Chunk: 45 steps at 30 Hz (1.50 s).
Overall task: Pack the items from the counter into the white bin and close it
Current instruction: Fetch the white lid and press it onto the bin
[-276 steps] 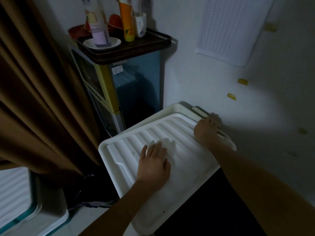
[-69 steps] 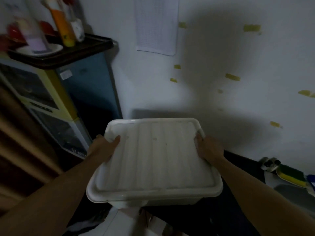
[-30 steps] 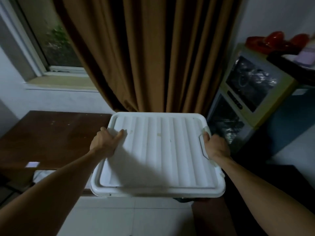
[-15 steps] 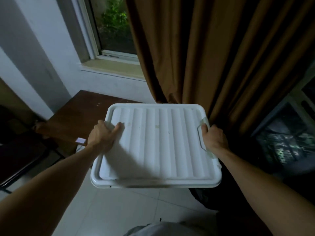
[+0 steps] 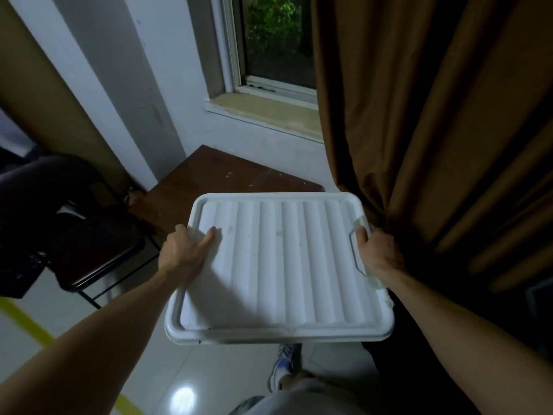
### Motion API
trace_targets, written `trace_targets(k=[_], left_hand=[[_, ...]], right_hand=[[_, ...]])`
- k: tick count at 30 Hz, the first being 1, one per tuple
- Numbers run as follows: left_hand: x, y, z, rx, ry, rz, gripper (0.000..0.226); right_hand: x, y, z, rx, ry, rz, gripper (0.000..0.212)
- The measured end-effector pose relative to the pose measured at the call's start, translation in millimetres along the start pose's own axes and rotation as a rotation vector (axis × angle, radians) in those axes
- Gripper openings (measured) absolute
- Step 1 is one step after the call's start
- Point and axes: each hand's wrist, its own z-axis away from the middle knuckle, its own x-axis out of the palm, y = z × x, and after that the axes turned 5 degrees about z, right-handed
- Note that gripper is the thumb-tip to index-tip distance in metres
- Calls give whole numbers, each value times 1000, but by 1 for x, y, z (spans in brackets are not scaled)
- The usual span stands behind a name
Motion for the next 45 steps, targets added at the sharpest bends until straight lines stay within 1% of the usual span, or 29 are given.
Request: trace_targets(k=[3,9,18,22,26,32,37,39,41,45], left_hand=[[10,-7,-28,-41,-9,-8,79],[21,-5,-97,-65,-22,-6,81],[16,-5,-195,-84,-50,6,89],[20,-5,-249,-65,-97,-18,94],[24,-11,-304,-47,-175,-21,100],[21,-1,-389,72,-252,-68,110],[24,13,-441,165,-330,-65,105],[28,19,-461,185,-346,-47,105],[32,25,-477,210,-345,-45,105],[43,31,-502,238,-358,-48,103]], right_hand=[[18,-22,-28,-30,17,35,60],[40,-74,-88,4,-11,43,61],[50,-143,-145,-30,60,83,55],[66,-167,-163,33,37,116,56],[83,-192,-175,118,4,73,57],[105,-233,-186,272,-18,46,59],[122,-253,-185,358,-21,-31,62],[128,-261,-187,396,-24,-67,58],[129,-267,-187,420,-31,-96,55],[134,-277,-189,466,-57,-129,58]])
